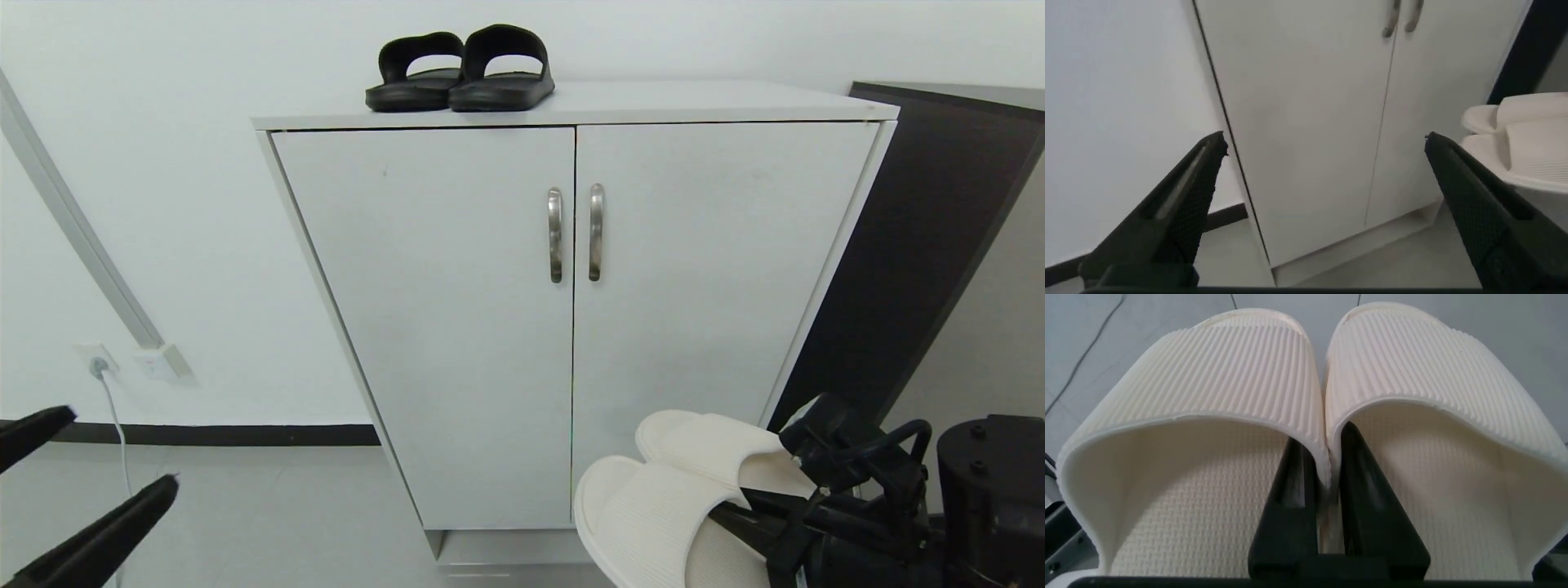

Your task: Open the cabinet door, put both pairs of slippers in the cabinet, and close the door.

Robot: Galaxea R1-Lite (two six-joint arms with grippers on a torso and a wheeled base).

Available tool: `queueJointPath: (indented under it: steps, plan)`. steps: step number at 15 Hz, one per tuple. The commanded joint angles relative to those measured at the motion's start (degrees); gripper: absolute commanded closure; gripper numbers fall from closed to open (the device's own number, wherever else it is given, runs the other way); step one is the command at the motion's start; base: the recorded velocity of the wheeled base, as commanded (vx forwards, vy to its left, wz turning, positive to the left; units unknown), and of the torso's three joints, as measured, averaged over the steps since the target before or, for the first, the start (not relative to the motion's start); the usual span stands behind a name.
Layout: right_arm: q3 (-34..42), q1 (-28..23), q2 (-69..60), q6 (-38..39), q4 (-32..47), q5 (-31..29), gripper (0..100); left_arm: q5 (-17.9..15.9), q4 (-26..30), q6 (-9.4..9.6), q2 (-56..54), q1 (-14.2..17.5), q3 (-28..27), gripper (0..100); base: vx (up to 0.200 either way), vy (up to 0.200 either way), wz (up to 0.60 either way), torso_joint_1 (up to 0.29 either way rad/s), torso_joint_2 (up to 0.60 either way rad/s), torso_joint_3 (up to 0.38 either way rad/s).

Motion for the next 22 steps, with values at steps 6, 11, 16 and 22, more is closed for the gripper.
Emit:
queueJointPath:
  steps: [6,11,16,22]
  plan:
    - [0.00,0.01,0.06,-0.10,-0.02,-0.08,100,-0.56,-6.12,-0.91,27.91,-19.24,-15.85,0,0.000,0.000,0.00,0.000,0.00,0.000]
    - [0.17,0.01,0.15,-0.10,-1.43,-0.08,100,-0.03,-17.10,-4.42,43.38,-25.57,-24.47,0,0.000,0.000,0.00,0.000,0.00,0.000]
    - [0.52,0.01,0.33,-0.19,-1.43,-0.08,100,-0.73,-16.49,-7.94,52.08,-31.20,-36.95,0,0.000,0.000,0.00,0.000,0.00,0.000]
    - [0.61,0.54,0.59,-0.19,-1.34,-0.08,100,-10.23,-11.04,-14.62,55.60,-33.66,-46.88,0,0.000,0.000,0.00,0.000,0.00,0.000]
